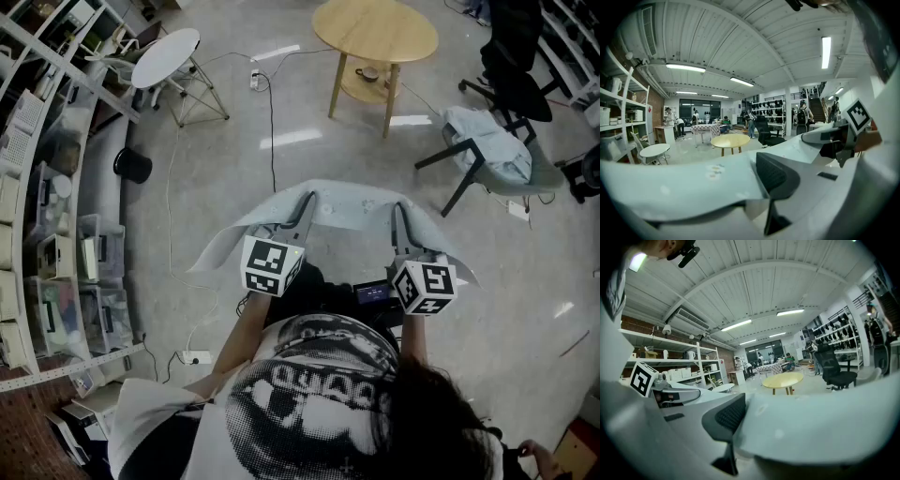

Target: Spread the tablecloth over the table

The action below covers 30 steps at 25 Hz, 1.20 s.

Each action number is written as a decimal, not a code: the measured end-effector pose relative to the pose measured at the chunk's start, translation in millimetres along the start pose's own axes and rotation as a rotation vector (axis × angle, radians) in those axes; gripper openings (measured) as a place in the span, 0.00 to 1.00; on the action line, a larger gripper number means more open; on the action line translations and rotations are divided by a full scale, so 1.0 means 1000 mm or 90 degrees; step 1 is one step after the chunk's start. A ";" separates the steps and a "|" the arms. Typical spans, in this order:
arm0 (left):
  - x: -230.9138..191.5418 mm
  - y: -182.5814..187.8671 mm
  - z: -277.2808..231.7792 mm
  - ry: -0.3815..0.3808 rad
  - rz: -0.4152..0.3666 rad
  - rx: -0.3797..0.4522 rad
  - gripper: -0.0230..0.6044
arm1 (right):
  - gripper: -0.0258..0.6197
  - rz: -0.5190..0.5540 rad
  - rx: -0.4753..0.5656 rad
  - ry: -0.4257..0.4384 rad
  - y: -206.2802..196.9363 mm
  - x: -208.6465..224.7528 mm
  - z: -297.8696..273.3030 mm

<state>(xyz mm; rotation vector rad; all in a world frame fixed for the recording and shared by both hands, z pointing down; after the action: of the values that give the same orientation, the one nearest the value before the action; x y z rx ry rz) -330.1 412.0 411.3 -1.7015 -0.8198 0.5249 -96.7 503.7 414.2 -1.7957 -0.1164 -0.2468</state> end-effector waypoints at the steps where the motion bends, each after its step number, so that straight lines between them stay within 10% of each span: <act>1: 0.001 0.000 -0.003 -0.001 0.001 -0.002 0.16 | 0.14 0.002 -0.001 0.000 0.000 0.003 -0.001; 16: -0.007 0.009 -0.044 -0.007 -0.011 -0.042 0.16 | 0.14 -0.019 -0.015 0.008 0.004 0.033 -0.034; 30: -0.147 0.019 -0.172 -0.054 0.060 -0.015 0.16 | 0.14 -0.022 -0.043 0.009 0.053 0.046 -0.208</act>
<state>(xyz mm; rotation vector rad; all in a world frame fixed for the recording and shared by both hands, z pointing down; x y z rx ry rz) -300.8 188.2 431.6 -1.7561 -0.8111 0.6575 -62.8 287.3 420.0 -1.8600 -0.1301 -0.2915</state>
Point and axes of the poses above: the fingertips, and each gripper's own axes: z backward along the fingers, x to its right, y out of its top, the point moved 8 cm from there along z, backward along the fingers, and after that the axes turned 2 degrees about -z, right-handed, at the moved point
